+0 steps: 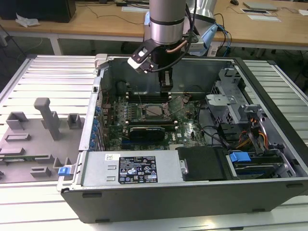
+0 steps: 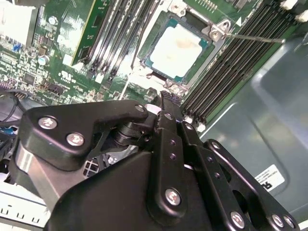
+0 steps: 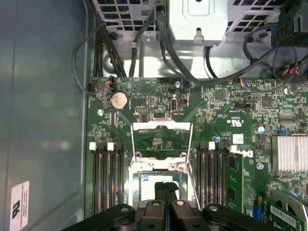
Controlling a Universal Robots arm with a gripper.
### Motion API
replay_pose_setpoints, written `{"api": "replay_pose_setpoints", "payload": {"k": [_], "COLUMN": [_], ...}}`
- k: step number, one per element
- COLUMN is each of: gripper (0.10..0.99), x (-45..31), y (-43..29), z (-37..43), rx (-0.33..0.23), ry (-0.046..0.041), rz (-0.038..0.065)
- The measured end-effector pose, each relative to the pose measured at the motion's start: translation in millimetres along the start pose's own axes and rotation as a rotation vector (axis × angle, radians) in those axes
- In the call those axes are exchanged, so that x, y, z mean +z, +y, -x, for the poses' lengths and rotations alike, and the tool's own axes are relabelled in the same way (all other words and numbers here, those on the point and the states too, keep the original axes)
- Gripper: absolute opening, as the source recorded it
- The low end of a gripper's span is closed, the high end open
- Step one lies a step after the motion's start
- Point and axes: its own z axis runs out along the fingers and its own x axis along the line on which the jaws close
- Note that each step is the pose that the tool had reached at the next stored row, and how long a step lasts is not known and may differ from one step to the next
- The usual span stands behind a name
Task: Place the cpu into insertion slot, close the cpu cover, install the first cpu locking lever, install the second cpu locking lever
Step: 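Close the cpu cover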
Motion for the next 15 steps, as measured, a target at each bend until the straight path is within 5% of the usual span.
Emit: {"api": "replay_pose_setpoints", "payload": {"k": [15], "gripper": [0.106], "x": [2.9], "y": [36.6], "z": [0.2], "rx": [0.0], "ry": [-0.0001], "rz": [0.0]}}
